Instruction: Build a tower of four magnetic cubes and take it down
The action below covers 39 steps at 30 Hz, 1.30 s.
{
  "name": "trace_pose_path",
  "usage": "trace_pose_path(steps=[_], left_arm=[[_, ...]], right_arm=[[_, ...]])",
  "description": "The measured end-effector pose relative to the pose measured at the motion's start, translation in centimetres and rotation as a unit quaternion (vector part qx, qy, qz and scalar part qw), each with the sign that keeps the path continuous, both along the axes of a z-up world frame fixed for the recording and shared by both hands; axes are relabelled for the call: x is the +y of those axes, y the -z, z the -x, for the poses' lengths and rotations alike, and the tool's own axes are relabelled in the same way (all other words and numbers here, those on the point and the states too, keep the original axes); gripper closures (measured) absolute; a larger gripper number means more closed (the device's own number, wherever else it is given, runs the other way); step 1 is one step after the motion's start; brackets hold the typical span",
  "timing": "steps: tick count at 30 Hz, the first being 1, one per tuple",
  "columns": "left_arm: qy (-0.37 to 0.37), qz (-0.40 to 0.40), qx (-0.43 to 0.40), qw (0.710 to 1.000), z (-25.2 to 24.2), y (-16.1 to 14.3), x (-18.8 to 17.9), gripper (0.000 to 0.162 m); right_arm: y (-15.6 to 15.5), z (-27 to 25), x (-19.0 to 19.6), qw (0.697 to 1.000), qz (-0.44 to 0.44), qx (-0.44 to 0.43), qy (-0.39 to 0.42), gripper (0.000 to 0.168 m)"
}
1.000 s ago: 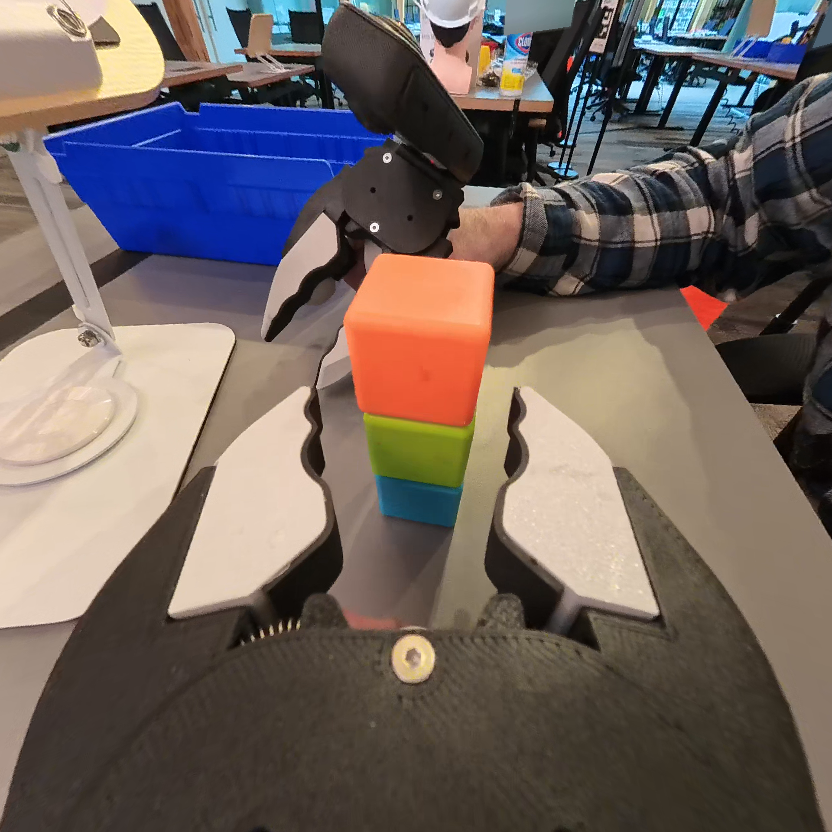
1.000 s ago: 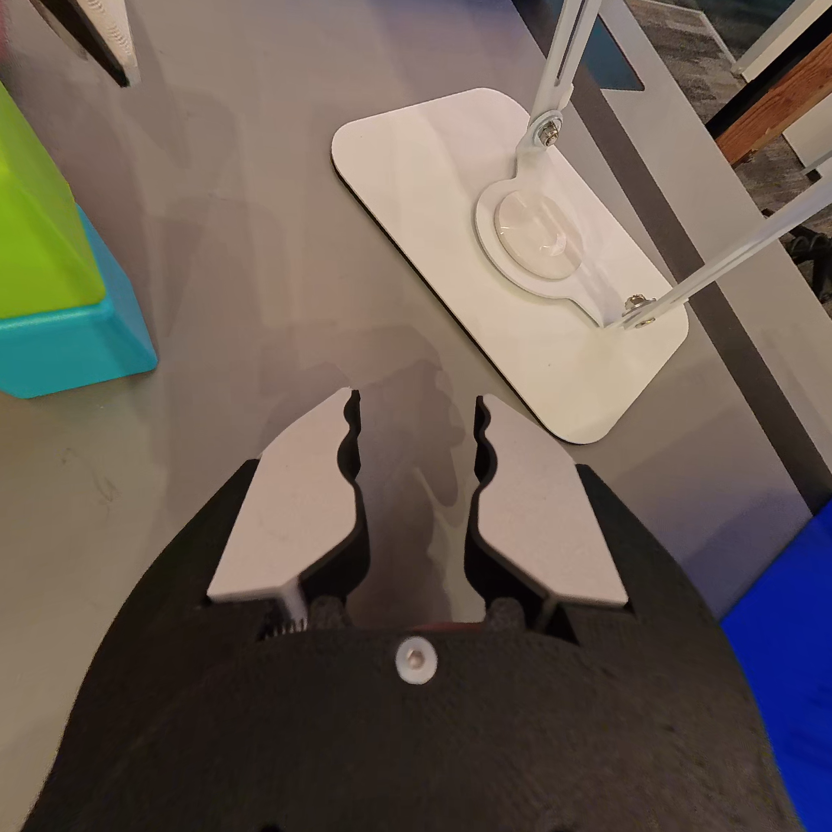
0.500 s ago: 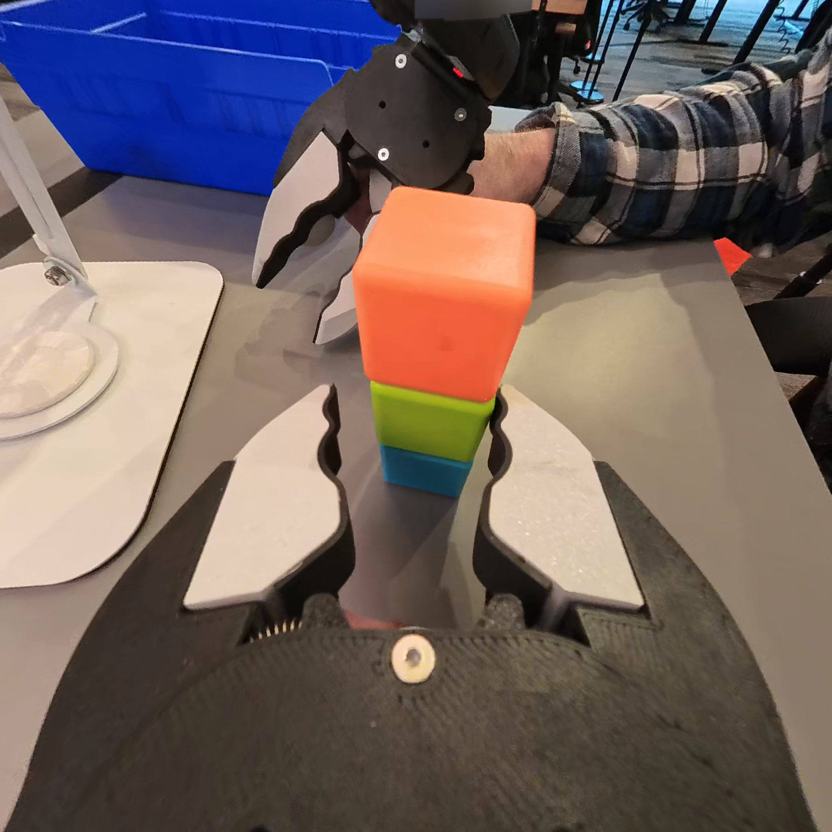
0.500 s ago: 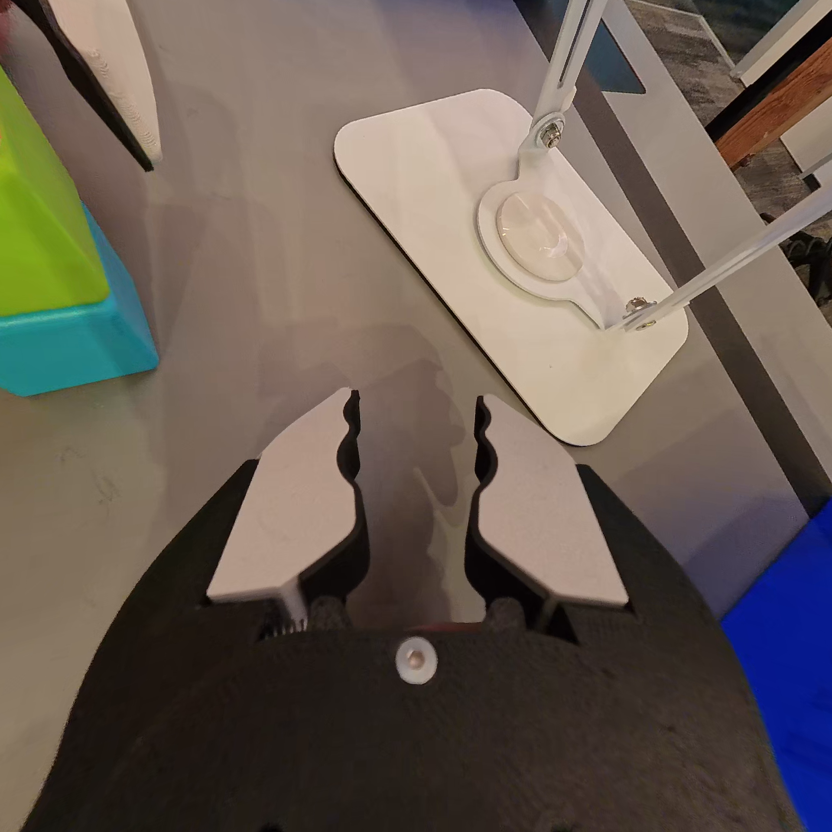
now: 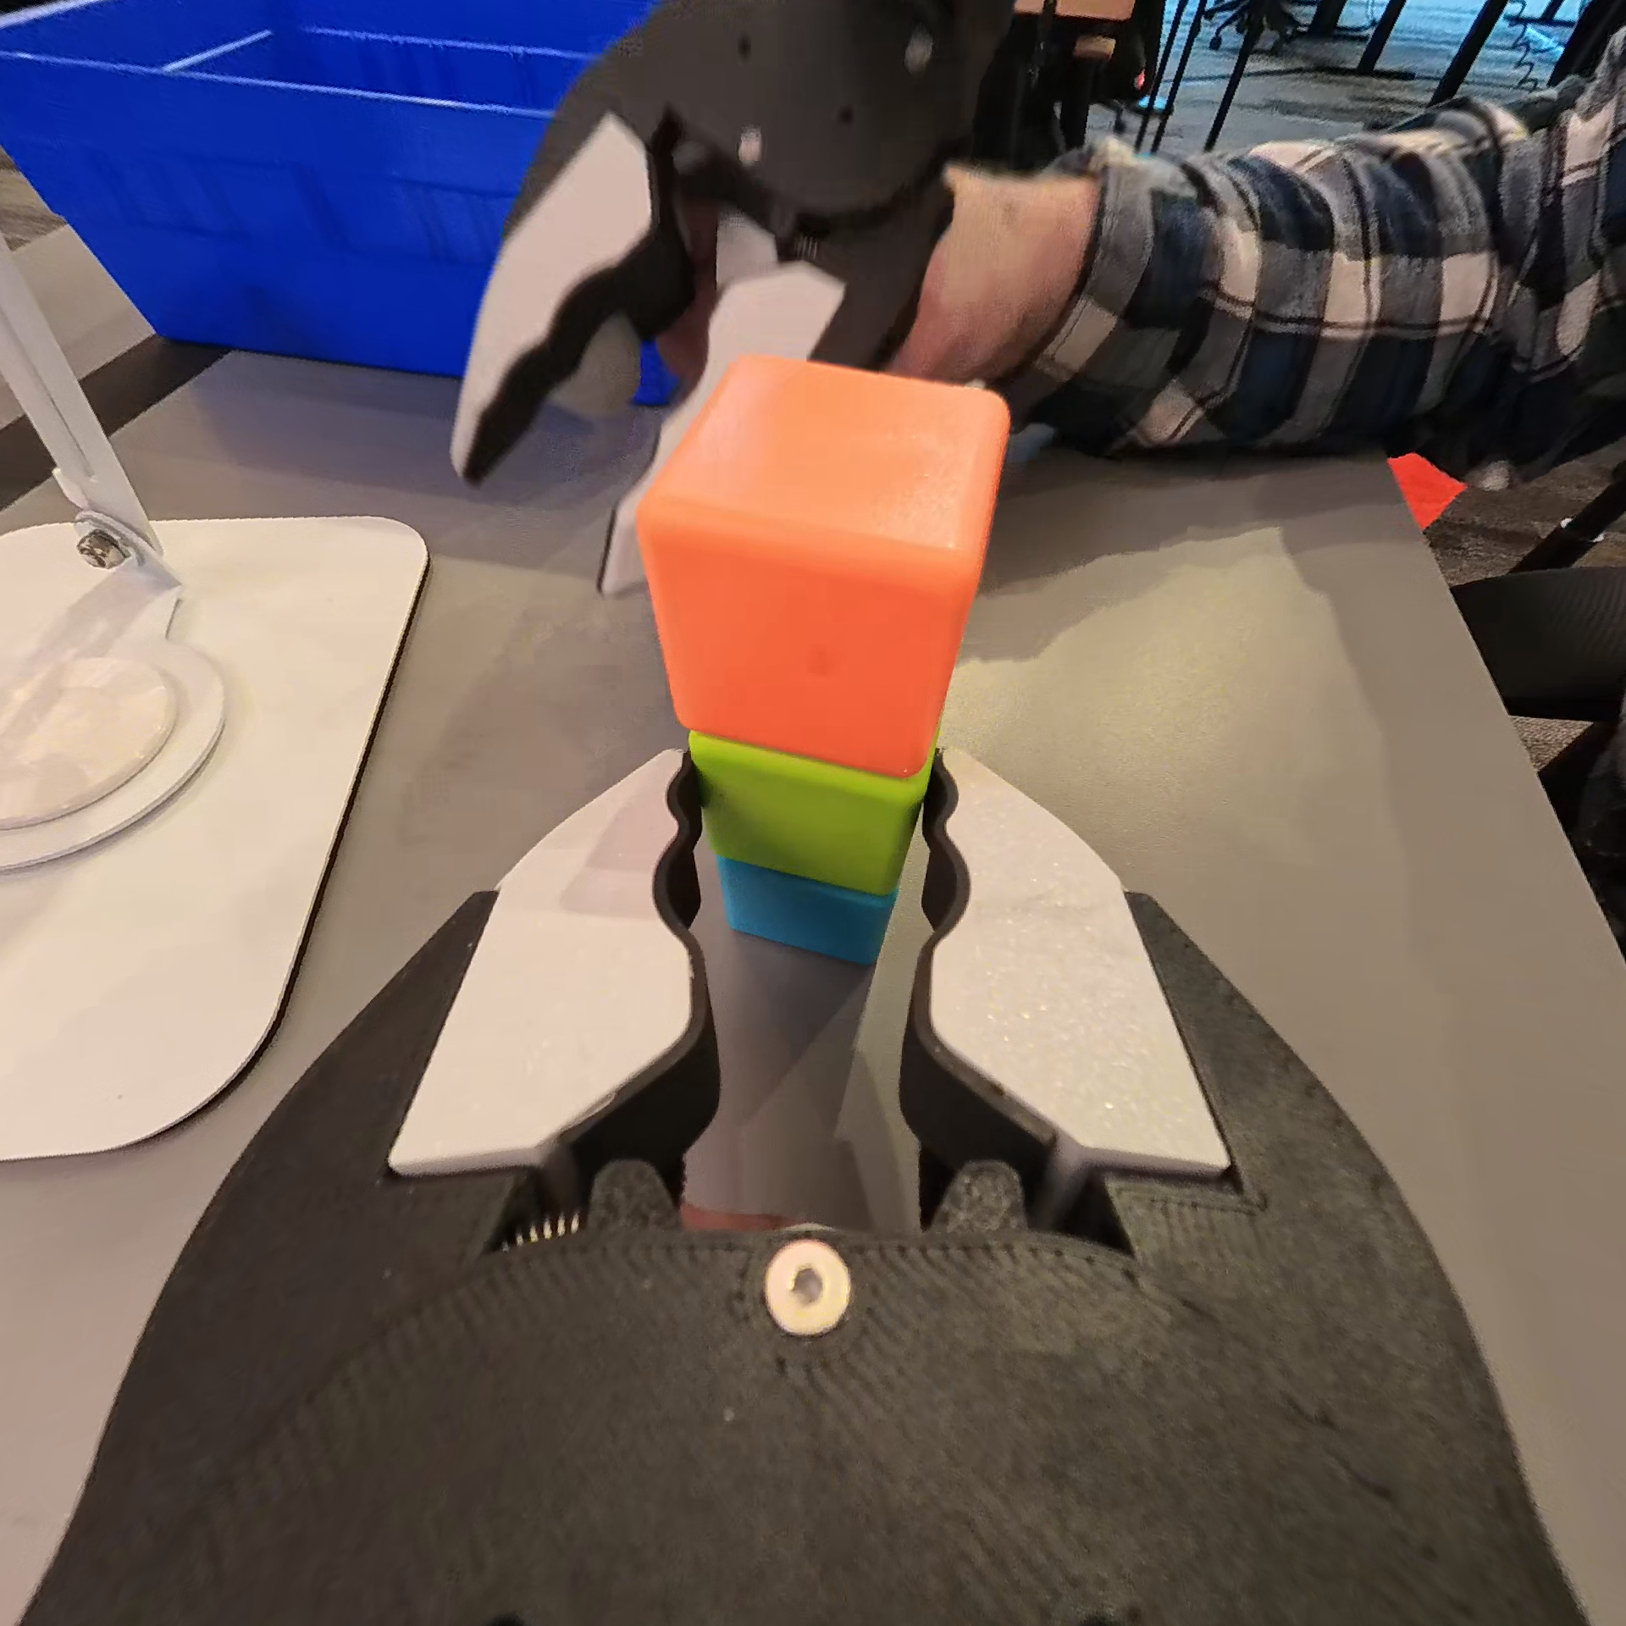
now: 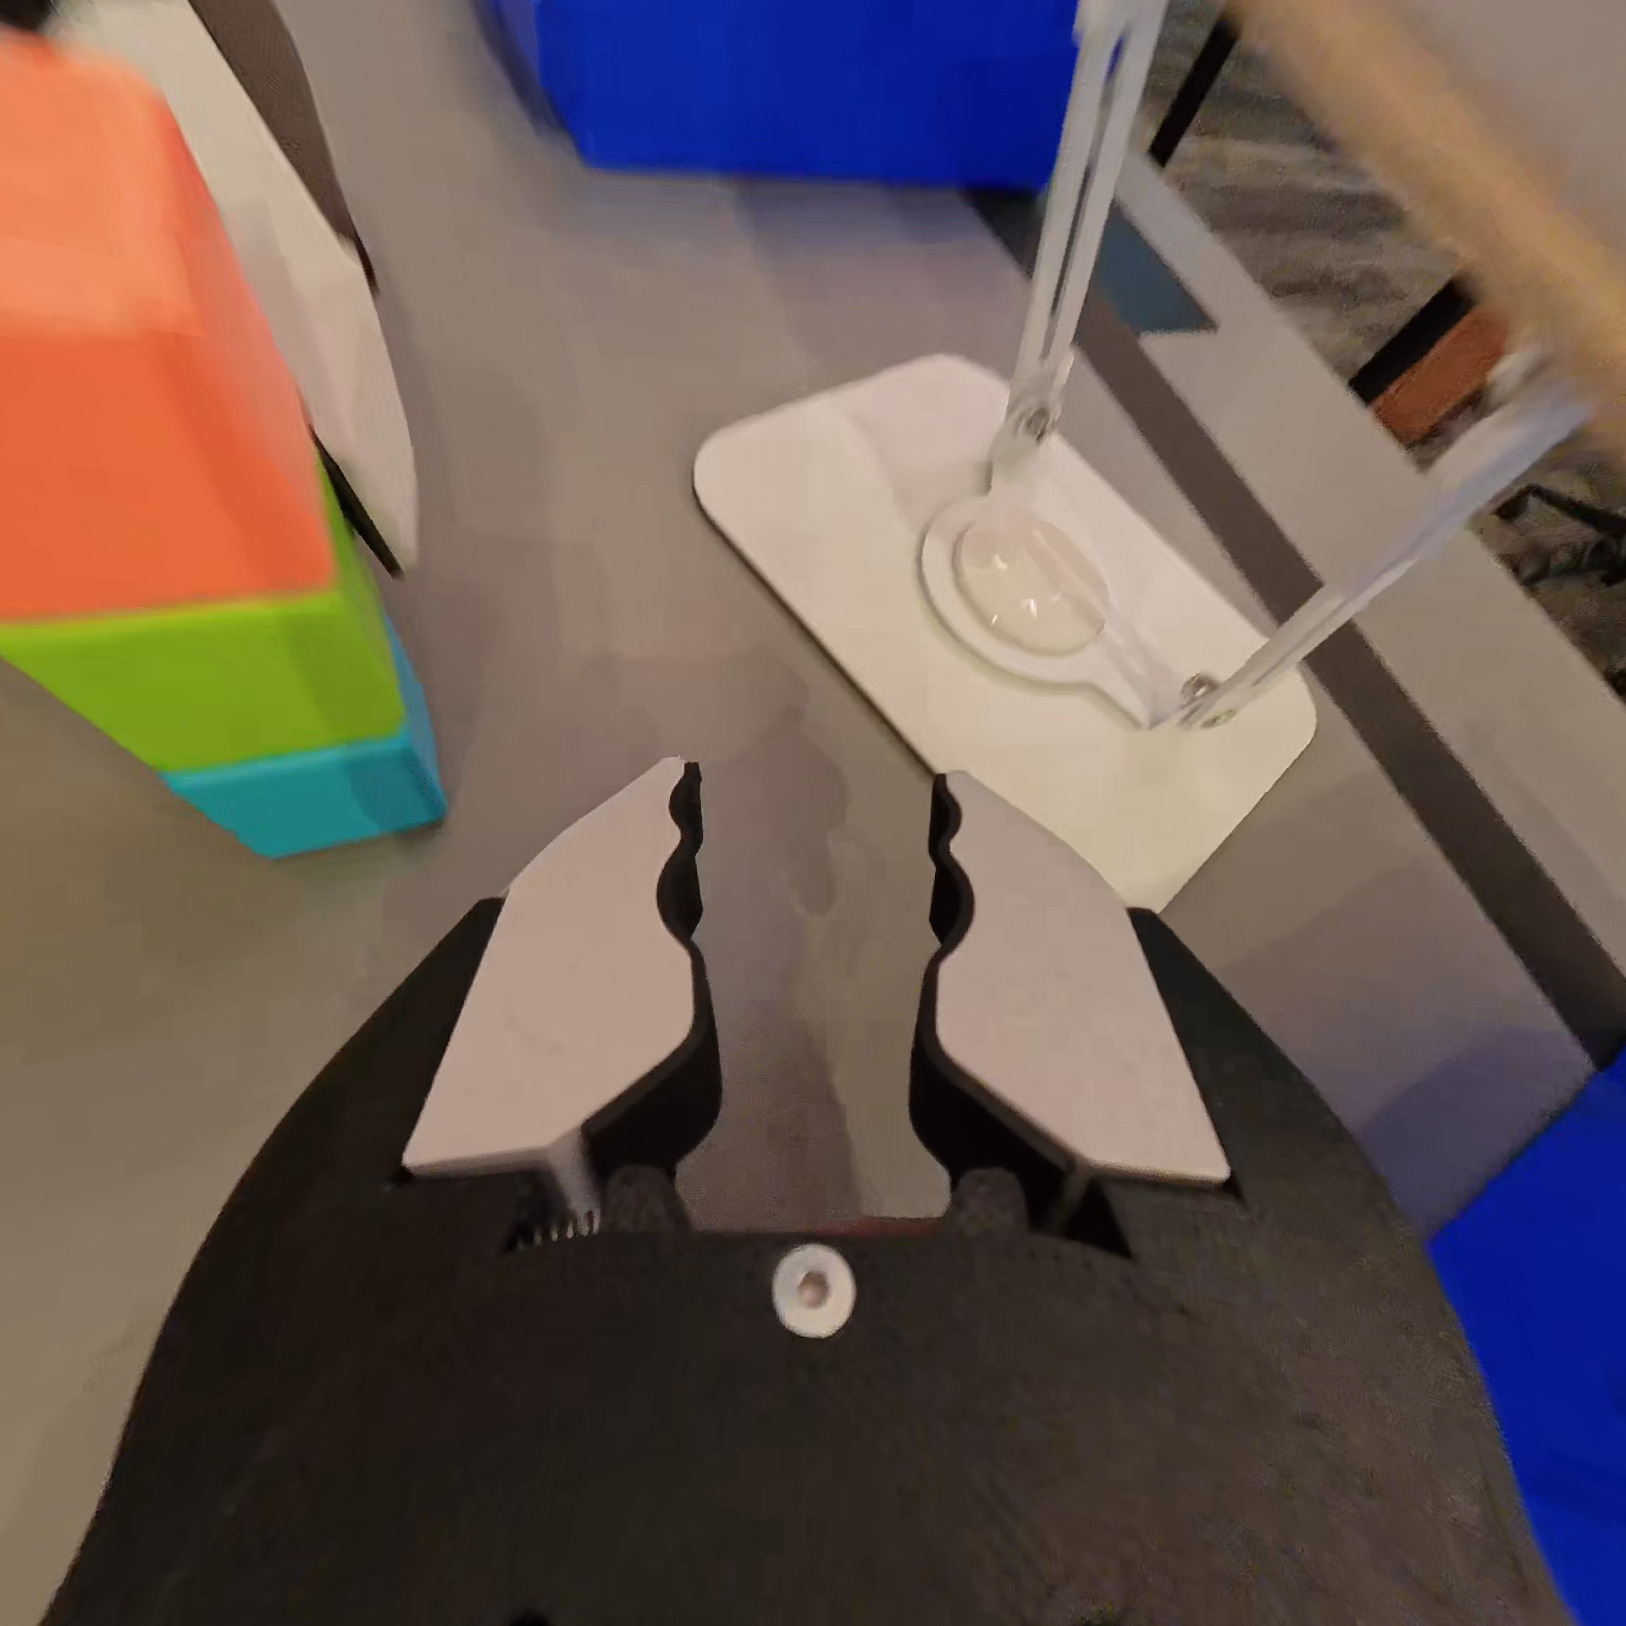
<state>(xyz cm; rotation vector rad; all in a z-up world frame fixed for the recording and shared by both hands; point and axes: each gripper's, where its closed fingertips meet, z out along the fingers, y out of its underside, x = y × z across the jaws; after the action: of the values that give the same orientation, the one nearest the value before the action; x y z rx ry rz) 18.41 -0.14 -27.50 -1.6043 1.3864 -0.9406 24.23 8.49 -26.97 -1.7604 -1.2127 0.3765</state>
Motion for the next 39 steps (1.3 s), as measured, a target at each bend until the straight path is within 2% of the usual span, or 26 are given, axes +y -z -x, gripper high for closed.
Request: trace_pose_path(steps=[6,9,13,17,21,24,39], left_arm=[[0.0,0.0,0.0,1.0,0.0,0.0,0.0,0.114],[0.0,-0.001,0.0,1.0,0.0,0.0,0.0,0.114],[-0.001,-0.002,0.001,1.0,0.0,0.0,0.0,0.114],[-0.001,-0.002,0.001,1.0,0.0,0.0,0.0,0.114],[-0.001,-0.002,0.001,1.0,0.0,0.0,0.0,0.114],[0.0,-0.003,0.001,1.0,0.0,0.0,0.0,0.114],[-0.001,-0.006,0.002,1.0,0.1,0.0,0.0,0.114]], right_arm=[[-7.8,1.4,-3.2,0.995,0.016,0.076,-0.059,0.112],[-9.2,3.0,-5.7,0.991,0.042,0.079,-0.104,0.11],[-7.7,5.4,-8.3,0.988,0.058,0.021,-0.144,0.104],[-4.7,6.6,-9.0,0.984,0.06,-0.081,-0.146,0.096],[-3.2,7.0,-8.6,0.981,0.053,-0.127,-0.135,0.105],[-3.1,6.9,-8.2,0.982,0.062,-0.125,-0.127,0.115],[-3.7,7.4,-8.3,0.982,0.076,-0.091,-0.146,0.117]])
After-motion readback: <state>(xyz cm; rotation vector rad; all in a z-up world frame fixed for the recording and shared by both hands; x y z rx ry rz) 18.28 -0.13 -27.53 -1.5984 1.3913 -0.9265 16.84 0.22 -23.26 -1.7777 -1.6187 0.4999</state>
